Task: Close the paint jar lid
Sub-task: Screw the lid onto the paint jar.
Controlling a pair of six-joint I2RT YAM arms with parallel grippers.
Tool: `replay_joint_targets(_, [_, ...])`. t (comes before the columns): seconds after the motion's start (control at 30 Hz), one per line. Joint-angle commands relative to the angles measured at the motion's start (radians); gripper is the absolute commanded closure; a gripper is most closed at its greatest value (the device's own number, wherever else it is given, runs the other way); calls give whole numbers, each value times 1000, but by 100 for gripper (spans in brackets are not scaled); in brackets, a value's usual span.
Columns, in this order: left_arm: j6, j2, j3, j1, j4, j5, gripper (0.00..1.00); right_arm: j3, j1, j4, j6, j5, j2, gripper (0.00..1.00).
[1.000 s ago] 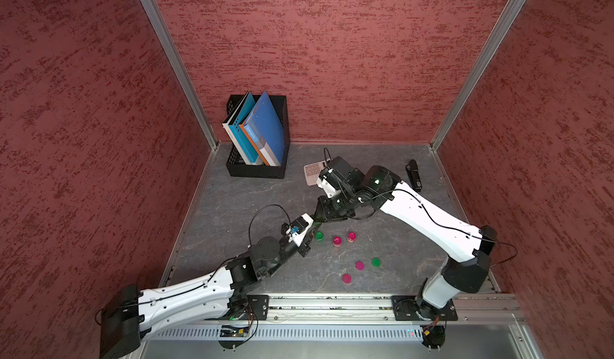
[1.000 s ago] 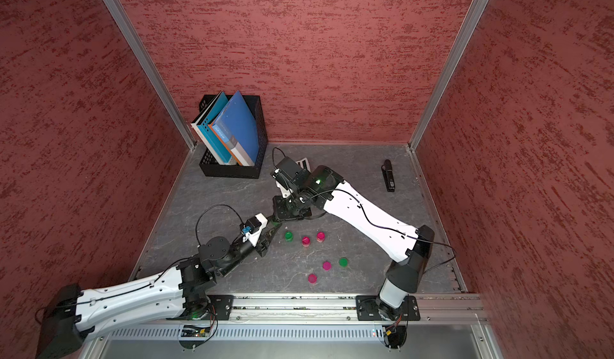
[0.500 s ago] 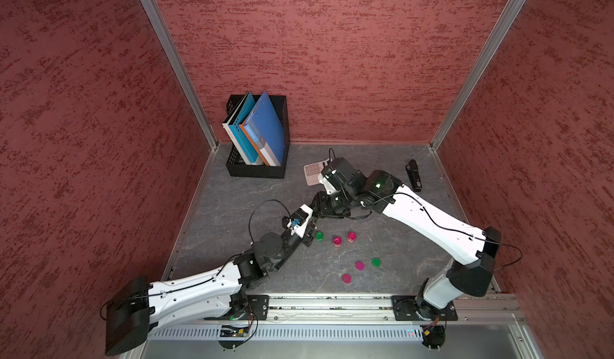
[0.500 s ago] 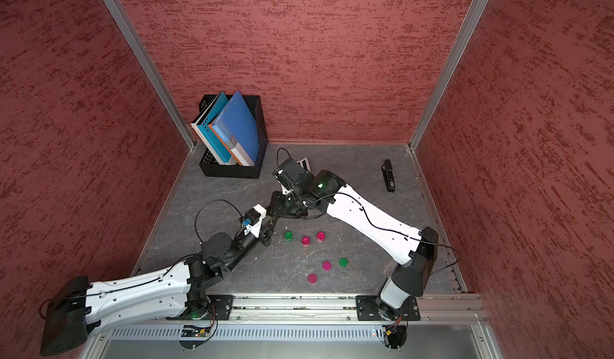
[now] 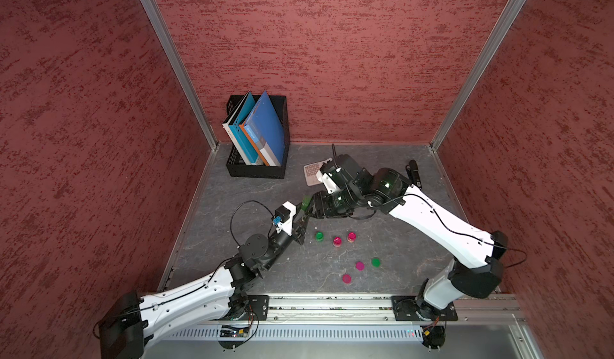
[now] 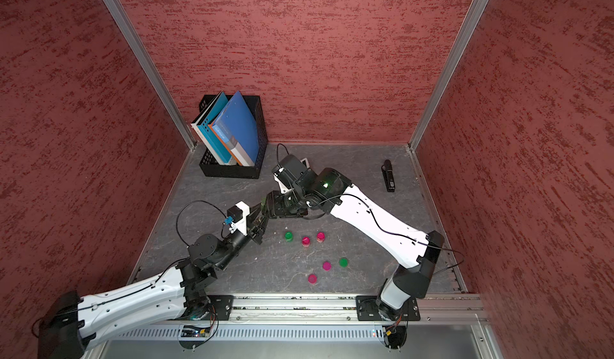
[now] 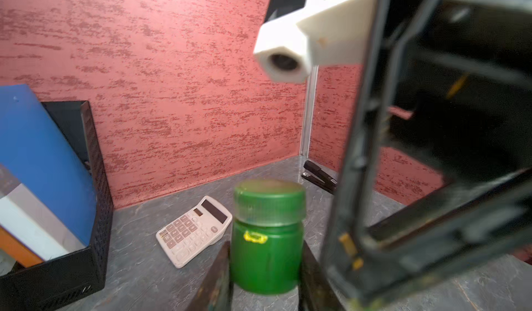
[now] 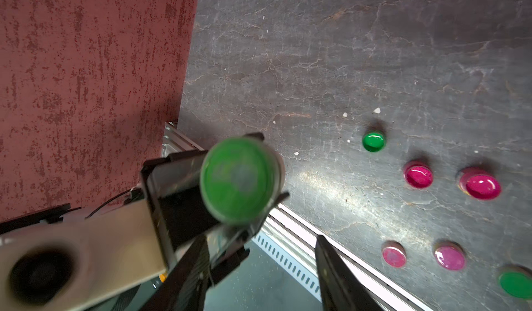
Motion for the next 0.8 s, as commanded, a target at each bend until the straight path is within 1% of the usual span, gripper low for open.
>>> replay_joint_targets(0.0, [-68, -20, -35, 29, -24, 39, 76, 91, -1, -104, -83, 35, -22, 43])
replay_joint_targets(0.13, [-79, -54, -57, 53, -69, 106, 76, 226, -12, -209, -168, 34, 24, 42])
replay_joint_targets(0.2, [-72, -82, -60, 56, -99, 163, 76, 327, -15, -278, -232, 4, 74, 42])
replay_joint_targets(0.37, [-54, -179, -43, 61, -211, 272, 75, 616, -17, -530, -362, -29, 262, 42])
replay_joint_targets(0.47, [-50, -215, -23, 66, -274, 326, 74, 751, -17, -639, -414, -48, 359, 43])
replay_joint_targets(0.5, [-52, -219, -16, 67, -287, 340, 74, 770, -17, -652, -428, -57, 374, 43])
replay_joint_targets(0.57, [-54, -220, -7, 68, -303, 367, 74, 751, -18, -652, -446, -78, 377, 43])
replay_joint_targets(0.77, [-57, -219, 4, 68, -291, 370, 74, 639, -15, -645, -455, -71, 352, 44])
